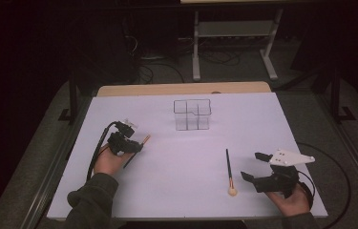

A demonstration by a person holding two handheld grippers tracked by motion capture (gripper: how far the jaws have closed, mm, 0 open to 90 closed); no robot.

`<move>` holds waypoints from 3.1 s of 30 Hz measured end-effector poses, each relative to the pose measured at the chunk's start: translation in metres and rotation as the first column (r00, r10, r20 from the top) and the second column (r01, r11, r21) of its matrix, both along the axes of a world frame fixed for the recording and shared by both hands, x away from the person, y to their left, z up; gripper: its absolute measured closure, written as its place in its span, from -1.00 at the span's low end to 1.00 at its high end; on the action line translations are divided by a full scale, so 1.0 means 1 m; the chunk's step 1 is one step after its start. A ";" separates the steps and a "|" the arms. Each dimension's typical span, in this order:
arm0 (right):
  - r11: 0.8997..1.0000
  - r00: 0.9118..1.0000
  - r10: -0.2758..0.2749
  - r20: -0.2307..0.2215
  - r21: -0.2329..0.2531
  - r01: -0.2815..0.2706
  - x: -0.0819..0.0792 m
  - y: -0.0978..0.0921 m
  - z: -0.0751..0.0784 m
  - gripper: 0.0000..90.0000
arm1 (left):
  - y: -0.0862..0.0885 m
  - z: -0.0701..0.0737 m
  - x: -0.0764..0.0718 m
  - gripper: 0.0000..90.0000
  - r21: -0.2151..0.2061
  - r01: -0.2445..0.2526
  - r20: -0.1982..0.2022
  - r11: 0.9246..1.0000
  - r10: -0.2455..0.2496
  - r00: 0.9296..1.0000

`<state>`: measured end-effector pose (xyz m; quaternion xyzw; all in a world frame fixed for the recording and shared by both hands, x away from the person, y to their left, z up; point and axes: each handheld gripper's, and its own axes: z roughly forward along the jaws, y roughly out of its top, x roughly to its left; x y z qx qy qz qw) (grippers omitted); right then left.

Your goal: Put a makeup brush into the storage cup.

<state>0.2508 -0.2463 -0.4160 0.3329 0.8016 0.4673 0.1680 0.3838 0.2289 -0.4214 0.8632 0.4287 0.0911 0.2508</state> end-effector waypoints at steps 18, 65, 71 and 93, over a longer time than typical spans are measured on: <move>1.000 1.000 0.016 -0.007 -0.013 -0.016 0.001 0.003 -0.001 -0.69 | 0.001 -0.005 0.001 0.83 0.037 -0.004 0.009 0.999 0.004 1.000; 0.996 0.994 0.085 -0.064 -0.003 -0.086 0.005 0.023 0.001 -0.69 | 0.013 0.023 -0.017 0.85 -0.058 0.061 0.055 0.996 -0.058 0.997; 0.995 0.992 0.100 -0.074 -0.006 -0.101 0.007 0.028 0.003 -0.68 | 0.010 0.025 -0.021 0.85 -0.052 0.100 0.064 0.994 -0.096 0.993; 0.991 0.987 0.133 -0.095 -0.004 -0.134 0.017 0.046 0.013 -0.66 | 0.010 0.040 -0.040 0.85 -0.147 0.151 0.081 0.978 -0.140 0.987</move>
